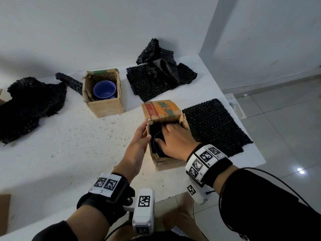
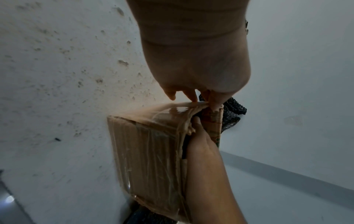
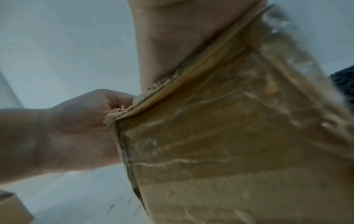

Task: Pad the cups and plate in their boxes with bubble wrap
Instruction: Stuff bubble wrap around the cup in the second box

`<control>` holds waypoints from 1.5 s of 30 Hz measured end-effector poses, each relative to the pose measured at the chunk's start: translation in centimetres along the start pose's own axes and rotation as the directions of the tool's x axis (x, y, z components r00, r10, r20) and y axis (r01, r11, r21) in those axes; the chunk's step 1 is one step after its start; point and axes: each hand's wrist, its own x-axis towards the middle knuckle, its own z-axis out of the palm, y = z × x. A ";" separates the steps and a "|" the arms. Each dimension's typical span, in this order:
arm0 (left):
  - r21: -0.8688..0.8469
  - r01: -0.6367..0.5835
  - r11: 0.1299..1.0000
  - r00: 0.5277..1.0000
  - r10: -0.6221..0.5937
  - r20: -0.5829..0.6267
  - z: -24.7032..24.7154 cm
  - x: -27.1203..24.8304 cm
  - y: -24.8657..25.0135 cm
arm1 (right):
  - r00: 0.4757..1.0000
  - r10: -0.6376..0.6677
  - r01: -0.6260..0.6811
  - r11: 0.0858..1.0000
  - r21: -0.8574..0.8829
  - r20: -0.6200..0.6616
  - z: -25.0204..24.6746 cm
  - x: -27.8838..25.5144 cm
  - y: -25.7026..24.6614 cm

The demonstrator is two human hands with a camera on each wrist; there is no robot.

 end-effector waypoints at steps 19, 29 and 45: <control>0.041 0.011 0.999 0.995 -0.007 -0.099 0.8 -0.1 0.3 | 0.987 0.087 -0.108 0.981 0.159 0.134 0.6 -0.1 -0.1; 0.509 -0.273 0.816 0.806 0.483 -0.342 7.4 1.7 5.6 | 0.956 0.029 0.154 0.794 0.588 -0.291 -4.3 -4.0 7.5; 0.868 -0.009 0.497 1.000 -0.002 0.012 19.8 12.6 0.0 | 0.829 0.533 -0.546 0.706 0.451 0.169 2.2 -4.0 24.7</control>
